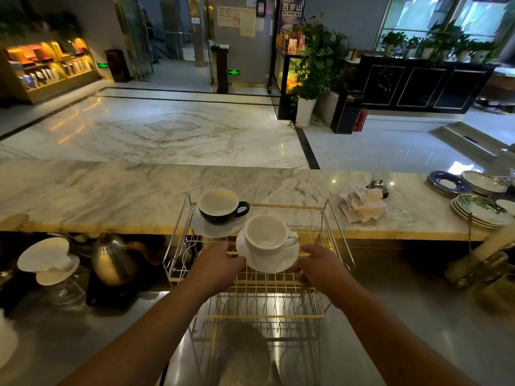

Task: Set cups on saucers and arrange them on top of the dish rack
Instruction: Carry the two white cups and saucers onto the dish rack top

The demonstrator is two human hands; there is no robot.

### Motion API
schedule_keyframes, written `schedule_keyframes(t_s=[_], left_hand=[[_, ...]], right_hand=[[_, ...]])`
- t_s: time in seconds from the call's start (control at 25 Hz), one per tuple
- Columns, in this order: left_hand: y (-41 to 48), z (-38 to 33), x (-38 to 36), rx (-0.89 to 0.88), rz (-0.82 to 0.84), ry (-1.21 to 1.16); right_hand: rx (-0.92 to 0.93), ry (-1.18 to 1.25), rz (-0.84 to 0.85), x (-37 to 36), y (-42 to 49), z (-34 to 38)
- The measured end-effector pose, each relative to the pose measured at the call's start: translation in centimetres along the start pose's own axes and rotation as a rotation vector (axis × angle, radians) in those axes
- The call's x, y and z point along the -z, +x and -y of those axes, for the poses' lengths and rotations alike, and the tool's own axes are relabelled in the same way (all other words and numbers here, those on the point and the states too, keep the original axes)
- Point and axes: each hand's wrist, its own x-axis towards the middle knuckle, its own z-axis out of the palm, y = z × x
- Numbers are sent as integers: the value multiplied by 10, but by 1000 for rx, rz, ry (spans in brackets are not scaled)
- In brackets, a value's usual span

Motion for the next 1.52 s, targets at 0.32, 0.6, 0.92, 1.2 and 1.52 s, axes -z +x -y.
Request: schedule_keyframes(t_s=[0.32, 0.6, 0.92, 1.2, 1.52], left_hand=[[-29, 27, 2, -470, -110, 427], [-31, 39, -7, -625, 66, 655], [-25, 50, -10, -648, 59, 750], [-19, 50, -12, -612, 113, 757], [-10, 34, -23, -599, 153, 762]], right_hand=[[571, -780, -181, -20, -54, -15], [646, -1004, 13, -53, -58, -32], [608, -1101, -3, -61, -57, -38], [581, -1120, -7, -62, -59, -39], [527, -1056, -6, -49, -40, -46]])
